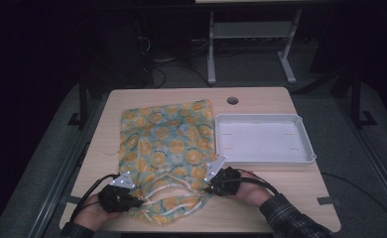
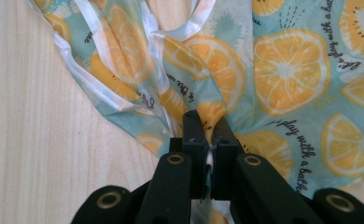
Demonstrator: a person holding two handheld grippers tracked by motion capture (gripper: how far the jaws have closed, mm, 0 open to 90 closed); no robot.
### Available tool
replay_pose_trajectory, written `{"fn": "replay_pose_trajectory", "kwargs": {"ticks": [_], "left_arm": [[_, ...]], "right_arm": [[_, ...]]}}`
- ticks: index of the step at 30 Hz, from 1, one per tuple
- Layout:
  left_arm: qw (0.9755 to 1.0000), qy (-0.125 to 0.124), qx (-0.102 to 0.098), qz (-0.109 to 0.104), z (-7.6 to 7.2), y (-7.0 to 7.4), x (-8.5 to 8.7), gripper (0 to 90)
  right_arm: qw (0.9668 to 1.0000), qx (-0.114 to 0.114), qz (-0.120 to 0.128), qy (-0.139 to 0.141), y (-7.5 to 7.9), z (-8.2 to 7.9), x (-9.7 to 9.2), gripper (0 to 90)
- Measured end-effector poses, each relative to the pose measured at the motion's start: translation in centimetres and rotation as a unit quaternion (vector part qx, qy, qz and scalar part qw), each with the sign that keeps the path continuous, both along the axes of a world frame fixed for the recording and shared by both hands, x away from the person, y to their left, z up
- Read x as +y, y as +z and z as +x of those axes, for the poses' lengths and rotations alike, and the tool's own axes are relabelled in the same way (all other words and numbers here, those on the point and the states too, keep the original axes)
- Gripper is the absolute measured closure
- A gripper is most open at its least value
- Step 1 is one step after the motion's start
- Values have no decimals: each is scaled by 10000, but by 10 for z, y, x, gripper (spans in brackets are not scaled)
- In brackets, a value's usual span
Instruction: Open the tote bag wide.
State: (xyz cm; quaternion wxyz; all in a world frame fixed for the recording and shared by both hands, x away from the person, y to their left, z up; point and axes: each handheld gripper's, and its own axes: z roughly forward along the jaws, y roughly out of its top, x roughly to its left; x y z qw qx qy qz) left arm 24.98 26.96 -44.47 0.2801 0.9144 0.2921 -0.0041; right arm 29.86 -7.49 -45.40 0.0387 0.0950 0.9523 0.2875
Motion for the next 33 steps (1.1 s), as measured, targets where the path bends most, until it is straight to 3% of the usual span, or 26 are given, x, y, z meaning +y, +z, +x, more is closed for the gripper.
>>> {"fn": "replay_pose_trajectory", "kwargs": {"ticks": [12, 17, 24, 27, 33], "left_arm": [[9989, -98, 220, -410, -17, 9, -2, 891], [9974, -27, -71, -718, -20, 21, 2, 890], [9947, 116, -505, -891, -8, 39, 9, 889], [9924, 188, -605, -1058, -6, 47, 11, 889], [9885, 94, -763, -1300, -16, 63, 10, 890]], "right_arm": [[9995, 148, 286, 77, 11, 0, -6, 881], [9988, 64, 469, 117, 22, 0, -10, 881], [9980, 10, 621, 62, 31, 7, -12, 881], [9976, -58, 683, 16, 38, 12, -12, 881], [9962, -167, 857, -29, 53, 12, -17, 881]]}}
